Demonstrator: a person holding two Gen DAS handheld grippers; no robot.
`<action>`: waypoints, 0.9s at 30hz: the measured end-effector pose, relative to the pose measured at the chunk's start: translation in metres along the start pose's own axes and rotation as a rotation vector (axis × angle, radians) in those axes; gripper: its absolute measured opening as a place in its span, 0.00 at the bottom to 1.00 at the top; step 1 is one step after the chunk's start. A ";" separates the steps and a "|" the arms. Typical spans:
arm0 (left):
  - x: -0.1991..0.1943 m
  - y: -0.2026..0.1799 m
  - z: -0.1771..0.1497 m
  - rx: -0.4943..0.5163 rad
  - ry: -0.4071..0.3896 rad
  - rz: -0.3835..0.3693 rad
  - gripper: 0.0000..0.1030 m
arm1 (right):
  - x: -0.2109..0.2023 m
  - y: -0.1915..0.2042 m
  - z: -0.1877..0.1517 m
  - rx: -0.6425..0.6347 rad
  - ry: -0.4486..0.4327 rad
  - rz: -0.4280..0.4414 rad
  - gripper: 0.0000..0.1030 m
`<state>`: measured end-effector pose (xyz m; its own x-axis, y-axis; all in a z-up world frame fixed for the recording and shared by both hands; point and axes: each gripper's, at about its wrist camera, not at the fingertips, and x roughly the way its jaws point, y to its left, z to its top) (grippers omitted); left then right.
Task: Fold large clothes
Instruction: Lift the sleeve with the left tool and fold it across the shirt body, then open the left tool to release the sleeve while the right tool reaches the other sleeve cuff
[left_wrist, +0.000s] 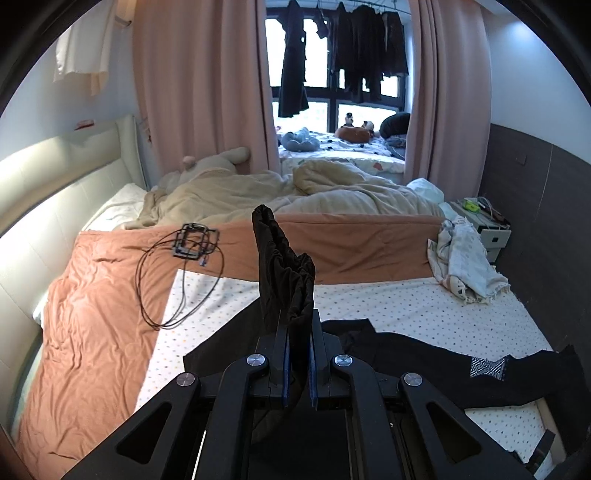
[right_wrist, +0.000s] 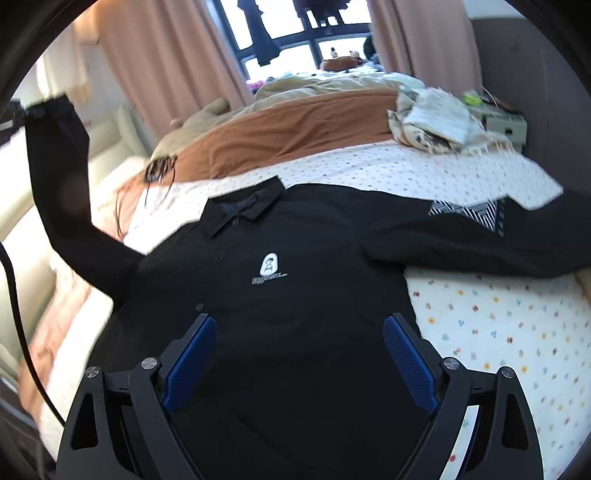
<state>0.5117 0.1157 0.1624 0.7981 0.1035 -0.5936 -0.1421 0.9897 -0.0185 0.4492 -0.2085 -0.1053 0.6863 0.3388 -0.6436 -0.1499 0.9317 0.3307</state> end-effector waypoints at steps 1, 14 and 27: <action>0.005 -0.010 -0.001 0.007 0.008 -0.004 0.07 | 0.000 -0.010 -0.003 0.051 -0.010 0.008 0.90; 0.112 -0.126 -0.049 0.107 0.249 -0.087 0.13 | 0.001 -0.076 -0.016 0.215 -0.003 0.007 0.90; 0.144 -0.144 -0.143 0.072 0.387 -0.294 0.82 | -0.002 -0.115 -0.021 0.331 -0.013 -0.005 0.90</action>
<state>0.5631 -0.0260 -0.0356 0.5200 -0.2126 -0.8273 0.1085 0.9771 -0.1829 0.4501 -0.3139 -0.1571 0.6956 0.3307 -0.6378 0.0918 0.8396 0.5354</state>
